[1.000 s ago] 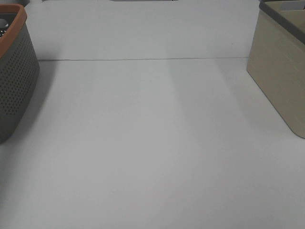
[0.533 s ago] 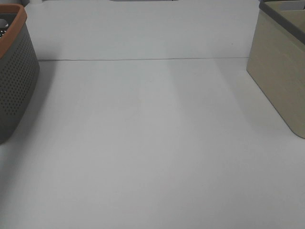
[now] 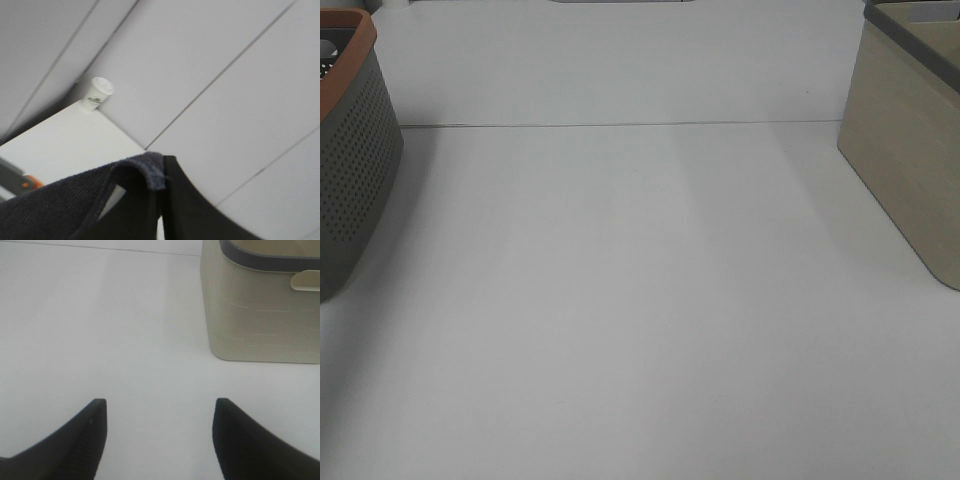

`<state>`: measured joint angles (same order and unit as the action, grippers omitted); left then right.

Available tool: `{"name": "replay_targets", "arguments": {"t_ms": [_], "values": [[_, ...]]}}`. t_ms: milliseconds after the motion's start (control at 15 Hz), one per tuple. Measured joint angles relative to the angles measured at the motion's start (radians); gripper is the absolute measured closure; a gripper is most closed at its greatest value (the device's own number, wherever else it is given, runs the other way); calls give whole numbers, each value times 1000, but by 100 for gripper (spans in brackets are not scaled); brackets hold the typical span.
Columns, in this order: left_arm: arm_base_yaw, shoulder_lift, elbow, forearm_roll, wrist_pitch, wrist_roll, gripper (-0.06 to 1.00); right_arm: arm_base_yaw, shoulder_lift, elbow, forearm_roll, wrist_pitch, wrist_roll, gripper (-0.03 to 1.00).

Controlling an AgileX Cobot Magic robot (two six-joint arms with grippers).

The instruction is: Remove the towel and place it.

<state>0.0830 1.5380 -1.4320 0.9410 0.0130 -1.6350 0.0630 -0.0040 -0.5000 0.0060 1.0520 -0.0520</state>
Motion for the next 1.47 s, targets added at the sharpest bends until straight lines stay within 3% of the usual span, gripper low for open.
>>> {"name": "replay_targets", "arguments": {"t_ms": [267,467,600,933,1333,1400,1467], "values": [[0,-9,-95,-1,-182,0,94,0,0,0,0,0,0,35],[-16,-10,-236,-2,-242,-43,94,0,0,0,0,0,0,35],[-79,-10,-311,3,-253,-73,94,0,0,0,0,0,0,35],[-242,1,-326,57,-256,-76,94,0,0,0,0,0,0,35],[-418,58,-326,268,-253,-77,94,0,0,0,8,0,0,35],[-476,60,-314,341,-174,-77,94,0,0,-2,36,-6,0,35],[-491,60,-306,352,-143,-77,94,0,0,-6,48,-13,0,35]]}}
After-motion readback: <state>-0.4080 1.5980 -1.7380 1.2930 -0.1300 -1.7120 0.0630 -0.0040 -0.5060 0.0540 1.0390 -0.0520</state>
